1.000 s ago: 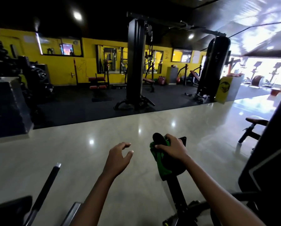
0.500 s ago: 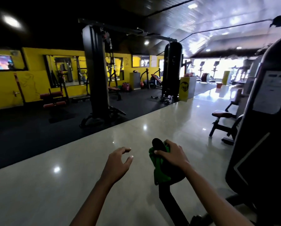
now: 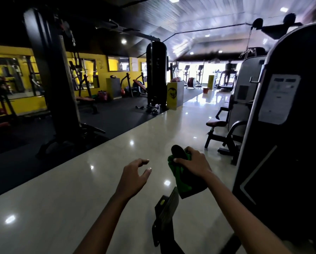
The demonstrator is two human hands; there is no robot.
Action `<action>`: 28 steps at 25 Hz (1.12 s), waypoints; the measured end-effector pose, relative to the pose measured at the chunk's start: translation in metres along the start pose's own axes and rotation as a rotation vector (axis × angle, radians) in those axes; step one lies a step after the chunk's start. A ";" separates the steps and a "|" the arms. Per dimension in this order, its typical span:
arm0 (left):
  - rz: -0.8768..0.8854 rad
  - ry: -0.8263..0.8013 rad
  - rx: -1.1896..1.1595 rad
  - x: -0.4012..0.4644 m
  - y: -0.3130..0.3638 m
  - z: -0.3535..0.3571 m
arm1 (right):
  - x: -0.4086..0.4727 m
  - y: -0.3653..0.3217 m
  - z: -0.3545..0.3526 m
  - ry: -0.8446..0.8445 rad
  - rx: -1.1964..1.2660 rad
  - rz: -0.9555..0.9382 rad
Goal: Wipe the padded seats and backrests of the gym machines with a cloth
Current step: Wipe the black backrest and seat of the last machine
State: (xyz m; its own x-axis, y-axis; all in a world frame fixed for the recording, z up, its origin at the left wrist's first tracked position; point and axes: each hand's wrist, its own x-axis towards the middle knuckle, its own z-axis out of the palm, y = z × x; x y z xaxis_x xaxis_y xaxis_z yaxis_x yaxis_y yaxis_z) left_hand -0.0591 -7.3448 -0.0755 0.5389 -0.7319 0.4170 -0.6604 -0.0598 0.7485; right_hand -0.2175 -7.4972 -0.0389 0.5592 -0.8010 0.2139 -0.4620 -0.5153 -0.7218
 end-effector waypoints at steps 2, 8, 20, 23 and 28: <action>-0.011 -0.001 -0.015 0.039 -0.013 0.001 | 0.038 0.001 0.006 0.024 0.014 0.017; -0.012 -0.107 -0.035 0.148 -0.088 0.026 | 0.131 0.024 0.056 0.011 -0.032 0.126; 0.450 -0.659 -0.287 0.339 -0.107 0.143 | 0.185 0.050 0.056 0.499 -0.090 0.688; 0.558 -0.810 -0.385 0.335 -0.085 0.187 | 0.165 0.056 0.036 0.646 -0.112 0.808; 0.665 -1.007 -0.519 0.310 -0.047 0.251 | 0.130 0.071 0.010 0.790 -0.136 0.935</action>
State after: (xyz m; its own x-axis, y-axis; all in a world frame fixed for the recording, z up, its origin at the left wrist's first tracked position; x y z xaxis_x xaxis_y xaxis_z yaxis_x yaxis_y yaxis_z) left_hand 0.0083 -7.7395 -0.1110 -0.5824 -0.7160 0.3850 -0.2486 0.6078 0.7542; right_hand -0.1704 -7.6350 -0.0692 -0.5731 -0.8191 0.0256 -0.5556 0.3654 -0.7469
